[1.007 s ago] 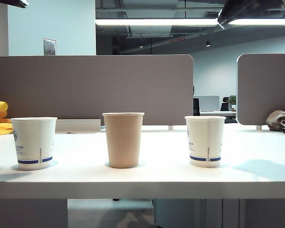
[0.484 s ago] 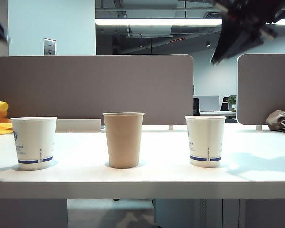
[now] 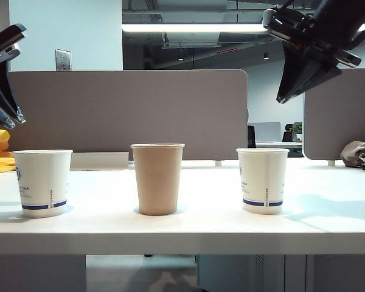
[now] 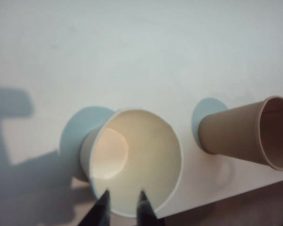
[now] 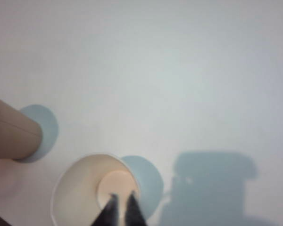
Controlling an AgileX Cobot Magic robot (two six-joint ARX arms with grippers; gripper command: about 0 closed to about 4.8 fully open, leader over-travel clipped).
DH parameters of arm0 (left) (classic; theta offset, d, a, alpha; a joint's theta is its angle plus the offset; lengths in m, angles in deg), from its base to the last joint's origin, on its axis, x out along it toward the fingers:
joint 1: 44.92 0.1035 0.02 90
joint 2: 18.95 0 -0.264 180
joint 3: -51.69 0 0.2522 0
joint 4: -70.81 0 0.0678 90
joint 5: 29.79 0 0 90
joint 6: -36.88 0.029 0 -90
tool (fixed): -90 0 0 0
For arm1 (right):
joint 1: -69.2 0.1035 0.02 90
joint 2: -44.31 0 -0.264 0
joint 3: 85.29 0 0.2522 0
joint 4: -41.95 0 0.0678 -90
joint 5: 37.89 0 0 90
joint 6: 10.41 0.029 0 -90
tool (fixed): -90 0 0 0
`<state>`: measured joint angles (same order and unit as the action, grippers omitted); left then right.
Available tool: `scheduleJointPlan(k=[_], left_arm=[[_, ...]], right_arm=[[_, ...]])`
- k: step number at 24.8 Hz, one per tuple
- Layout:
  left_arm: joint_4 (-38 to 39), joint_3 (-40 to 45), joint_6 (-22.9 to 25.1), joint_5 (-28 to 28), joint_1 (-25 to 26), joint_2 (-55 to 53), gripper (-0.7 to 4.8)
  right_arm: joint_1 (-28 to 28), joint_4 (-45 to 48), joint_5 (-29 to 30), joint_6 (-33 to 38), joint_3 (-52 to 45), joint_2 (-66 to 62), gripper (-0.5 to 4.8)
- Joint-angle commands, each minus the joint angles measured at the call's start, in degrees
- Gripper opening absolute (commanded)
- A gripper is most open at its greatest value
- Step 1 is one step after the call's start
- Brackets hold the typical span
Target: Pick up all the paper cups on the table one by one and stack them together.
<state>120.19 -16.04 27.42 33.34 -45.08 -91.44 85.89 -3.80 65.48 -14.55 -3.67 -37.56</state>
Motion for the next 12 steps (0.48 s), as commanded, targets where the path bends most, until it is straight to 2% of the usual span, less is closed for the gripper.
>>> scheduleJointPlan(k=[1, 5, 10, 12], left_arm=[[-1.9, -0.2, 0.5, 0.3, 0.1, -1.0, 0.81], [-2.1, -0.2, 1.6, 2.4, 0.1, -1.8, 0.81], [-2.2, -0.2, 2.6, 6.4, 0.1, -1.8, 0.81], [-2.0, -0.2, 2.6, 6.3, 0.1, -1.8, 0.81]], right_arm=[[0.0, 1.2, -0.8, -0.1, 0.3, -0.2, 0.84], [0.0, 1.4, -0.9, -0.2, 0.4, -0.9, 1.25], [0.0, 0.3, -0.9, -0.4, 3.0, -5.6, 1.27], [0.0, 0.2, -0.9, -0.4, 3.9, -8.0, 1.27]])
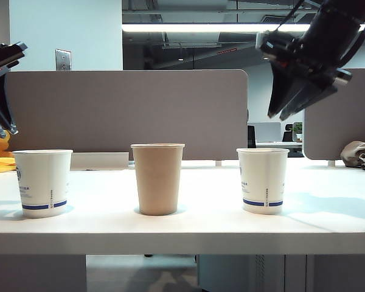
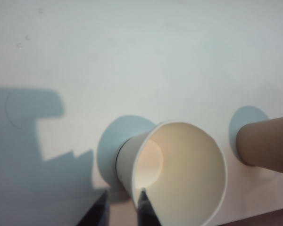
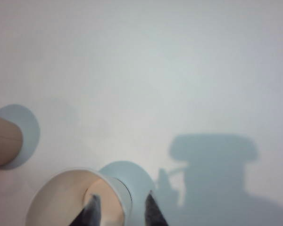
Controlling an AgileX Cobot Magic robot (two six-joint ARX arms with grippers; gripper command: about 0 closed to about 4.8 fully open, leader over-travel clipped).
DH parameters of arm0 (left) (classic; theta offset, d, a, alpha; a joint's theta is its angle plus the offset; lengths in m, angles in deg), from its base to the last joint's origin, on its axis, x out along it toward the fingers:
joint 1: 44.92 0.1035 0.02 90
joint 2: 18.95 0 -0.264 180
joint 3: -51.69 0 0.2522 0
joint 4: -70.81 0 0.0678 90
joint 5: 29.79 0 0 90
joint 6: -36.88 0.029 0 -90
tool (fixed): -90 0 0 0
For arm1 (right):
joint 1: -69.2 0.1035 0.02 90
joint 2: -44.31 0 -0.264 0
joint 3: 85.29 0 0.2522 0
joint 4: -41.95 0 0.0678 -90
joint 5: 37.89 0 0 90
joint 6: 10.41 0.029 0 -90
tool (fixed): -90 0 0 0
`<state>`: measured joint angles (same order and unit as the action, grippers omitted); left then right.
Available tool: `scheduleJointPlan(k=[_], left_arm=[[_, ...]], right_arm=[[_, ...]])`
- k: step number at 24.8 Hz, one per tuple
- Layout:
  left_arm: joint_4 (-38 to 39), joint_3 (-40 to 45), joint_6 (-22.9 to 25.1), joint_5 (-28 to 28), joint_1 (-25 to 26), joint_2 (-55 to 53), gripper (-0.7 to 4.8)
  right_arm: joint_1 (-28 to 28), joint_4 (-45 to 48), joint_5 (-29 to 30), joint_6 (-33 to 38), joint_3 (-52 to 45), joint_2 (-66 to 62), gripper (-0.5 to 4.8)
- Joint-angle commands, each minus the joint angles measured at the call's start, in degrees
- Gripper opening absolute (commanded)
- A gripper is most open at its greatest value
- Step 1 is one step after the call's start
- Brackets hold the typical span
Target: Pick up all the paper cups on the table one by one and stack them together.
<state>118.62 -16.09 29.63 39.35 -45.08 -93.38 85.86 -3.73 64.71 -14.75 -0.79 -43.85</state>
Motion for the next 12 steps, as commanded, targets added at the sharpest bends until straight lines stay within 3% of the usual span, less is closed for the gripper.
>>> scheduleJointPlan(k=[1, 4, 12], left_arm=[[-0.3, -0.2, 0.4, 0.3, 0.1, 0.2, 0.81], [-0.3, -0.2, 0.4, 0.3, 0.1, 0.2, 0.86], [-0.4, -0.2, 1.2, 0.3, 0.1, 0.2, 0.86]], right_arm=[[0.0, -0.3, -0.1, -0.2, 0.9, -2.9, 1.27], [0.0, -3.7, 0.0, -0.2, 0.9, -5.1, 1.82], [0.1, -8.2, 1.2, -0.2, 2.4, -4.3, 2.03]])
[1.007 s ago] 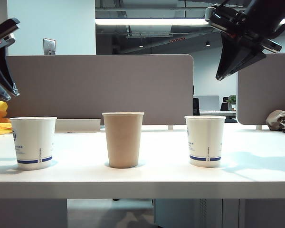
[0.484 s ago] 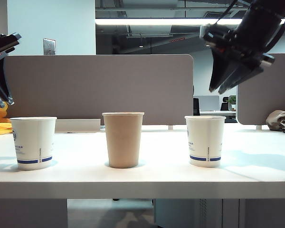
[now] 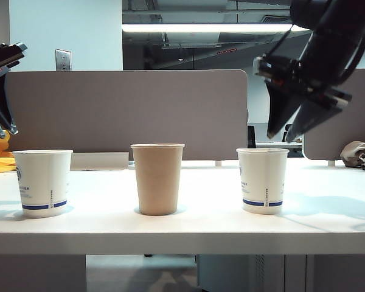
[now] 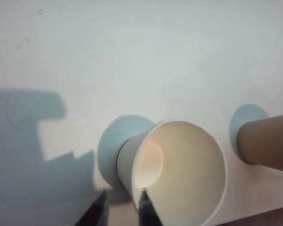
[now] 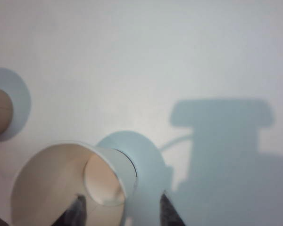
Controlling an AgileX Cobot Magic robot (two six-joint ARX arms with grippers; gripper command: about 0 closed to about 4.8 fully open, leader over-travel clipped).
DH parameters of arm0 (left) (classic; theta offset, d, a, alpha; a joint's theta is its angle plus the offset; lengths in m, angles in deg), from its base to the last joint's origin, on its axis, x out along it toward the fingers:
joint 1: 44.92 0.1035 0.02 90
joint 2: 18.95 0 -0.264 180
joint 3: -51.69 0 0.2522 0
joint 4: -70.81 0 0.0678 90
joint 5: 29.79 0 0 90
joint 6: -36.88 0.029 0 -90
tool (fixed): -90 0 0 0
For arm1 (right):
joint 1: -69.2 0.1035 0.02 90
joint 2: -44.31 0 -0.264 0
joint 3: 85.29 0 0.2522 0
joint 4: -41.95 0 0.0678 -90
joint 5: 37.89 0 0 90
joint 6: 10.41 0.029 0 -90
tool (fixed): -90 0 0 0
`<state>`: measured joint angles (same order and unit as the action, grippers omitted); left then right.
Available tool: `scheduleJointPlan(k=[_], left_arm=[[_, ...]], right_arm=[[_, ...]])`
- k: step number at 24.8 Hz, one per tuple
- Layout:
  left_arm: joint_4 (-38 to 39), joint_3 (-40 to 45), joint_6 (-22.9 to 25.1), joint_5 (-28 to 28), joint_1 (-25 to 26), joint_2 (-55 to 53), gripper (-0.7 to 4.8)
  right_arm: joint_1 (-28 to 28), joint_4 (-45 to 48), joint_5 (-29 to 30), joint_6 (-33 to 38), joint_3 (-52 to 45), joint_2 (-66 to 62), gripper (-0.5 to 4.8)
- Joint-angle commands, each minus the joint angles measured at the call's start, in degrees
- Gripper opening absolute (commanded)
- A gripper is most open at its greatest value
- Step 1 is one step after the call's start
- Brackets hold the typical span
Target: Pick up all the paper cups on the table one by one and stack them together.
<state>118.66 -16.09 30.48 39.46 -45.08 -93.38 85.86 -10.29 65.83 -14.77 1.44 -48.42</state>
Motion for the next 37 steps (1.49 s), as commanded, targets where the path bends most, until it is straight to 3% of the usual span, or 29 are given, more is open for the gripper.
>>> scheduleJointPlan(k=[1, 12, 14, 20, 29, 34, 37], left_arm=[[-0.5, -0.2, 0.4, 0.2, 0.1, 0.2, 0.86], [1.0, -0.2, 0.5, 0.1, 0.1, 0.2, 0.9], [1.3, -0.2, 0.5, 0.1, 0.1, 0.2, 0.9], [1.5, -0.2, 0.5, 0.1, 0.1, 0.2, 0.9], [1.4, -0.2, 0.5, -0.4, 0.1, 0.2, 0.9], [1.4, -0.2, 0.4, -1.3, 0.1, 0.2, 0.9], [1.5, -0.2, 0.4, -1.4, 0.1, 0.2, 0.9]], right_arm=[[0.0, -2.1, -0.2, -0.2, 0.2, 0.2, 2.03], [0.1, -1.1, -1.4, -0.2, 0.1, -2.6, 1.88], [0.1, -1.1, -1.4, -0.2, 0.1, -3.8, 0.97], [0.1, -0.2, -0.8, -0.2, 0.2, -4.0, -0.03], [1.7, -6.9, 2.1, -0.1, 12.6, -3.7, -0.02], [8.6, -6.8, 2.9, -0.1, 21.9, -3.6, -0.02], [13.3, -6.2, 2.7, -0.1, 22.2, -3.8, -0.02]])
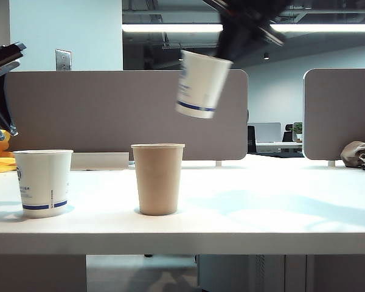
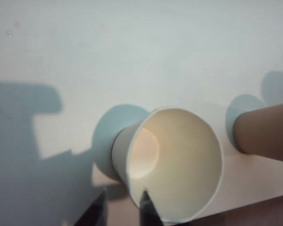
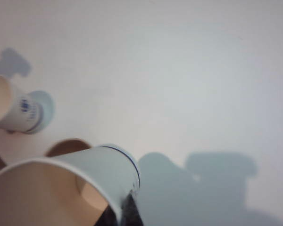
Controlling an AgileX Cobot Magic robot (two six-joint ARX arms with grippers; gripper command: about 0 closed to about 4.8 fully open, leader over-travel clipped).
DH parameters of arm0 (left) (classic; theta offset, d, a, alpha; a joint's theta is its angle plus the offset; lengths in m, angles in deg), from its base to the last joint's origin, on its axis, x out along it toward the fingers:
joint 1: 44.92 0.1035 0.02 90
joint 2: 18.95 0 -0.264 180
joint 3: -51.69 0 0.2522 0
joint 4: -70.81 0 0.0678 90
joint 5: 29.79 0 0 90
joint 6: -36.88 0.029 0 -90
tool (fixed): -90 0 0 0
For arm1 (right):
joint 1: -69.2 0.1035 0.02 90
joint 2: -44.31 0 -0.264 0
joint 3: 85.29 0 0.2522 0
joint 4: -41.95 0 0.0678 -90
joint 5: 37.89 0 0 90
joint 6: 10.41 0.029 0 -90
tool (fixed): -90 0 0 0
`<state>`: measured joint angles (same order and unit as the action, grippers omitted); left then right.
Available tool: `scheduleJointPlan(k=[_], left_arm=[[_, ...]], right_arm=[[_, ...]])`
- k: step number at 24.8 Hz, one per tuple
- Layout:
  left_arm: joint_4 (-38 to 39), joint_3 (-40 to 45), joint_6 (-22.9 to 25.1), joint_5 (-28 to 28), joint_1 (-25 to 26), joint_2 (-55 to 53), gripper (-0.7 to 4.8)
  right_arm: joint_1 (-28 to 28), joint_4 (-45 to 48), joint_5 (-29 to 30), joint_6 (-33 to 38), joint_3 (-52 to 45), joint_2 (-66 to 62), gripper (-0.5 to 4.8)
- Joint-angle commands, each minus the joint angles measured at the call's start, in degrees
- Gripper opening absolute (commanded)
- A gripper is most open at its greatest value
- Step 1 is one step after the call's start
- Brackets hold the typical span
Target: Pick up all the paper cups on the table one by one and stack them together.
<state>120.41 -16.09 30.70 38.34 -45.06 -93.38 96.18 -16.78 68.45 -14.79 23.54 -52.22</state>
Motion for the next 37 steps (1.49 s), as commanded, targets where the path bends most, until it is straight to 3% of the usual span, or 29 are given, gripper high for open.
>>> scheduleJointPlan(k=[1, 6, 16, 20, 21, 23, 24, 25, 37], left_arm=[[-0.2, -0.2, 0.2, -0.2, 0.1, 0.2, 0.9], [0.5, -0.2, 0.2, -0.2, 0.1, 0.2, 0.9], [0.6, -0.2, 0.1, -0.2, 0.1, 0.2, 0.89], [-0.4, -0.2, -2.4, -0.2, 0.1, 0.2, 0.89], [-1.1, -0.2, -2.9, -0.3, 0.1, 0.2, 0.89], [-1.2, -0.2, -2.8, -0.2, 0.1, 0.2, 0.89], [-1.2, -0.2, -2.8, 0.0, 0.1, 0.2, 0.89], [-1.8, -0.2, -2.7, 0.3, 0.1, 0.0, 0.89], [-3.3, -0.2, -2.6, -0.3, 0.1, -5.4, 0.89]], right_arm=[[4.6, 0.4, 0.1, -0.1, 0.1, -0.5, -0.02], [7.8, 1.3, 0.0, -0.1, 0.1, -3.9, -0.02], [7.8, 2.3, 0.1, -0.1, 0.1, -8.2, -0.02], [7.8, 2.8, 0.1, -0.1, 0.1, -10.0, -0.01], [7.8, 2.9, 0.1, -0.1, 0.1, -10.7, 0.11], [7.8, 3.1, 0.1, -0.1, 0.1, -11.0, 1.3], [7.8, 3.6, 0.1, -0.1, 0.1, -11.0, 2.25], [7.8, 3.6, 0.1, -0.1, 0.1, -10.9, 2.41], [7.8, 5.1, 0.3, -0.1, 0.2, -6.3, 2.43]])
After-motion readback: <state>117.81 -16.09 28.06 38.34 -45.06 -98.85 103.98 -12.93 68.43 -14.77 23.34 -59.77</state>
